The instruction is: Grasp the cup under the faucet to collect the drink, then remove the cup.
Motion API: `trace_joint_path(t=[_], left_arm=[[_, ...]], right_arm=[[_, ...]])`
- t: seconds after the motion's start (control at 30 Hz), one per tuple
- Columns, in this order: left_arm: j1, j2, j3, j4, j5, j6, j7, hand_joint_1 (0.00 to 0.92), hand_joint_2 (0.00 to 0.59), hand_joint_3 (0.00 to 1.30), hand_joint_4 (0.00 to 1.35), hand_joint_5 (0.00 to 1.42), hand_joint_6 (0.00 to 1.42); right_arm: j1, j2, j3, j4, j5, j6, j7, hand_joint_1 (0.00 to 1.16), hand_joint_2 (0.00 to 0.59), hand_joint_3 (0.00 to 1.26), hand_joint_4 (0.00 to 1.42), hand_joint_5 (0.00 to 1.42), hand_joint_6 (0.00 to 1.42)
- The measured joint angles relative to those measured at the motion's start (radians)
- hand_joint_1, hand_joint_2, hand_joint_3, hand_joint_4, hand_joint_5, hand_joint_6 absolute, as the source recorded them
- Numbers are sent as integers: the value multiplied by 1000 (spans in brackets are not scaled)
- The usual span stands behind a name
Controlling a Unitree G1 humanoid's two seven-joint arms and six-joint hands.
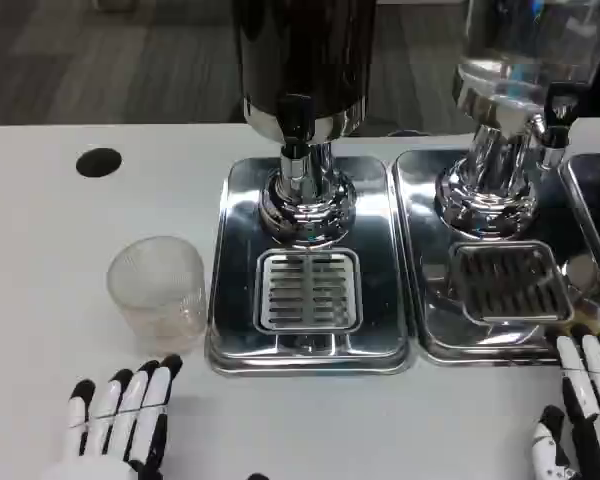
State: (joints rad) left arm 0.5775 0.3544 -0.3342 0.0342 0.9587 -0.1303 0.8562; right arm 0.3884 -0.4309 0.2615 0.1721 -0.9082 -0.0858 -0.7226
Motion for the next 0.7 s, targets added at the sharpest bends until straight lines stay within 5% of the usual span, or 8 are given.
trace_joint_path(t=[0.7], left_arm=[[-2, -5, 0, 0, 1, 10, 0, 0, 133, 138, 0, 67, 0]], right_arm=[[-12, 3, 1, 17, 0, 0, 0, 38, 586, 41, 0, 0, 0]])
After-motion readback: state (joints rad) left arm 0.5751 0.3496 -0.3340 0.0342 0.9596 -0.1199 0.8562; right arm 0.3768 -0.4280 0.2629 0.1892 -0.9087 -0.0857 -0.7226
